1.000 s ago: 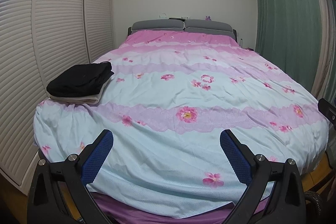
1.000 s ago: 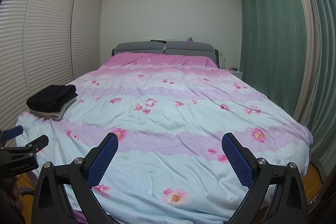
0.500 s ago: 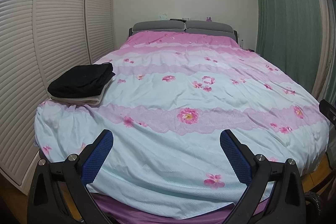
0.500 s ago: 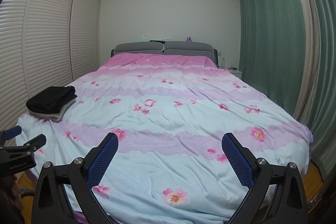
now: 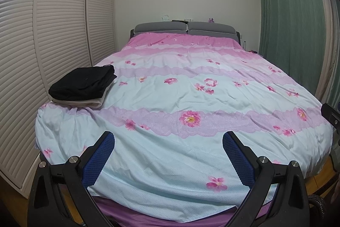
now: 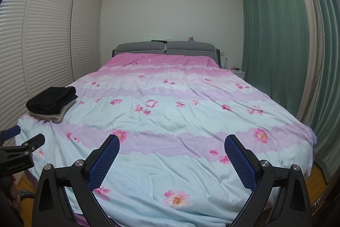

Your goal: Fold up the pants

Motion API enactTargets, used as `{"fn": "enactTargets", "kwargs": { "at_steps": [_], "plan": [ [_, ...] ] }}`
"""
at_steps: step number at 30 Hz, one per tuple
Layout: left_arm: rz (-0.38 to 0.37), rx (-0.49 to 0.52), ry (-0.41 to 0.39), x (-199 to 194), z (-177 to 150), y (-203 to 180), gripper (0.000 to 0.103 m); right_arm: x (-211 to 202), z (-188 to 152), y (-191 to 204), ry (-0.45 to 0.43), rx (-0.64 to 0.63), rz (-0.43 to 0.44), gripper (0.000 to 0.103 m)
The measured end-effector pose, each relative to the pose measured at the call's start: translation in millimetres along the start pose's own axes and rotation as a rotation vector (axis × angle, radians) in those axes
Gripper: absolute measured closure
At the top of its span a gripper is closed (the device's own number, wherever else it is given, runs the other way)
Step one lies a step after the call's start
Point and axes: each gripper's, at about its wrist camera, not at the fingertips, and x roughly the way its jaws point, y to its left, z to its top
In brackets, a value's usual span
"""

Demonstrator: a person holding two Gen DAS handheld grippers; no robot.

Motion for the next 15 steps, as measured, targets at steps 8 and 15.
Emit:
{"fn": "enactTargets", "kwargs": {
  "at_steps": [8,15],
  "plan": [
    [-0.003,0.002,0.002,-0.5,0.4,-0.3,0.000,0.4,0.2,-1.2,-0.001,0.001,-0.001,0.003],
    [-0.008,0.009,-0.001,-2.4,2.3,-2.6,0.000,0.5,0.1,-1.8,-0.002,0.003,-0.002,0.003]
  ]
}}
